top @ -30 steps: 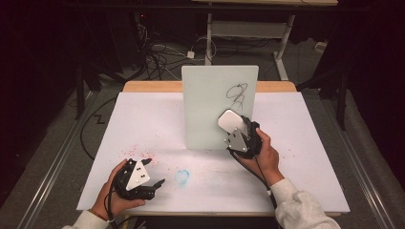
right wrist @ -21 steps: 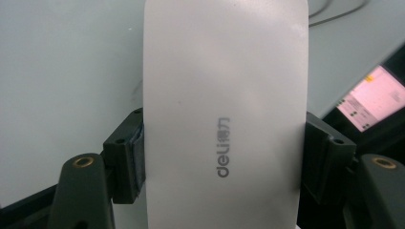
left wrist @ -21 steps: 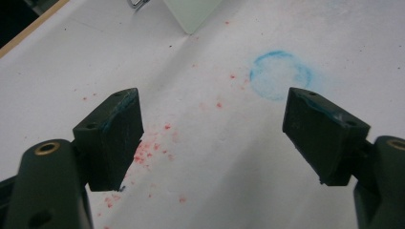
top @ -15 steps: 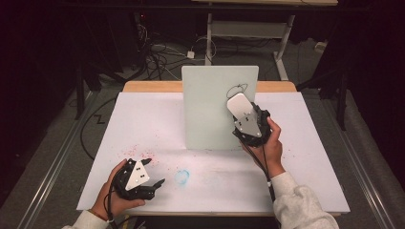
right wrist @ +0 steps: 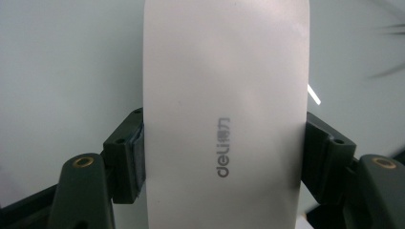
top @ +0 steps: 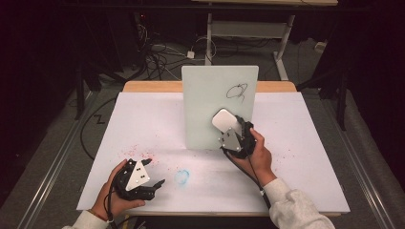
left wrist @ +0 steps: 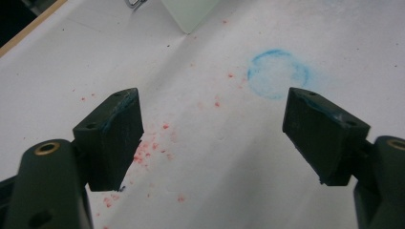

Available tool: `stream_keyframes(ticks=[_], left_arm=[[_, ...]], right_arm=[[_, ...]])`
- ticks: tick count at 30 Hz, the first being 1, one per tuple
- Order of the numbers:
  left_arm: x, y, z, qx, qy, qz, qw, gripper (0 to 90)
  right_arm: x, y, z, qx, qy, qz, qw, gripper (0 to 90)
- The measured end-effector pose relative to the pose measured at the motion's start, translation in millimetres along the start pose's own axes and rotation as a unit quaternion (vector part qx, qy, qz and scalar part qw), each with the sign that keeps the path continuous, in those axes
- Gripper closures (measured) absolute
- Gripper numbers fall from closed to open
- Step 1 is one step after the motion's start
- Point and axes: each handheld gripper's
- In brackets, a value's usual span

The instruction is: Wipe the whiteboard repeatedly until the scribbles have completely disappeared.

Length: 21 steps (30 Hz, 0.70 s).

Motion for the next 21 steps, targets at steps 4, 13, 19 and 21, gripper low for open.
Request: stream_keyframes(ticks=[4,13,19,21], left_arm=[[0.8,0.0,-0.1,0.0,0.0,-0.002,1.0,20.7],[1.2,-1.0,0.7,0.002,0.001,-0.003,1.0,20.7],[0.3,-1.0,0.6,0.002,-0.002,-0.003,1.0,20.7],[0.6,-1.4,0.5,0.003,-0.001,-0.003,1.0,20.7]], right_arm=[[-0.1,-38.8,8.2,0.063,-0.011,-0.022,0.9977,30.8],[3.3,-77.7,26.0,0.13,-0.029,-0.036,0.9905,30.8],[4.7,-75.6,34.6,0.159,-0.029,-0.041,0.986,30.8],[5.0,-71.3,34.3,0.151,-0.027,-0.034,0.9876,30.8]])
Point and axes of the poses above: each handheld gripper's, and its own axes: x roughly forward along the jaws, z roughly out of its top, y roughly to its left, and after that the axes turned 3 degrees about x, right-handed
